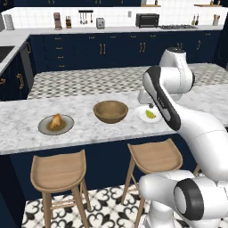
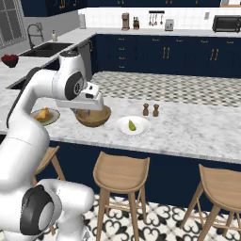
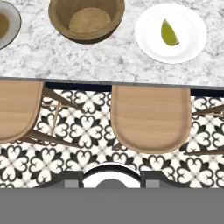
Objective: Pick the chicken drumstick and lemon wedge from their plates and place them in the bowl. Then put the bowl in the fridge.
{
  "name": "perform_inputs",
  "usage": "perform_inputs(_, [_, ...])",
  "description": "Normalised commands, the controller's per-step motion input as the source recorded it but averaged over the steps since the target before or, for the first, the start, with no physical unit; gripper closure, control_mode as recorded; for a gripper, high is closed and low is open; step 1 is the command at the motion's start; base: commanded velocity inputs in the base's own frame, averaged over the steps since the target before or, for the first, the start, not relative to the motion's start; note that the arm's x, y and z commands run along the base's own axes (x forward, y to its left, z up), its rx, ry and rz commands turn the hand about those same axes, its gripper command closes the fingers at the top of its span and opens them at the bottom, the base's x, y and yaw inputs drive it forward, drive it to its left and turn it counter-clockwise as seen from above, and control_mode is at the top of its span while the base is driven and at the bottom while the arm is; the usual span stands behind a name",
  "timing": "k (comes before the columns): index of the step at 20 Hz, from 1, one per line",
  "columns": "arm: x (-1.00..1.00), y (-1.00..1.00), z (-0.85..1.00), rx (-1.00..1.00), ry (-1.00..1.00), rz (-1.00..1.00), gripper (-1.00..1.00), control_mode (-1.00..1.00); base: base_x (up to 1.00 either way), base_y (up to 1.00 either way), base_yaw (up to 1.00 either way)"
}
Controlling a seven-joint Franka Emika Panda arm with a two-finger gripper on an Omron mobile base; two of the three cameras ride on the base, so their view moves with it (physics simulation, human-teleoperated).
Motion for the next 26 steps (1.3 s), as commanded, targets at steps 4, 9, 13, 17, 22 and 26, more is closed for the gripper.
perform_inputs(4, [0.34, -0.54, -0.05, 0.00, 0.00, 0.00, -1.00, -1.00, 0.00, 0.00, 0.00])
perform_inputs(9, [0.71, -1.00, -0.39, 0.00, 0.01, 0.12, -1.00, -1.00, 0.00, 0.00, 0.00])
perform_inputs(13, [1.00, -0.91, -0.93, 0.00, 0.20, 0.15, -1.00, -1.00, 0.00, 0.00, 0.00])
perform_inputs(17, [1.00, -0.56, -0.74, 0.00, 0.22, 0.07, -1.00, -1.00, 0.00, 0.00, 0.00])
perform_inputs(22, [0.98, -0.01, -0.11, 0.00, 0.11, -0.03, -1.00, -1.00, 0.00, 0.00, 0.00])
perform_inputs(26, [0.77, 0.05, -0.42, 0.00, 0.09, 0.00, -1.00, -1.00, 0.00, 0.00, 0.00])
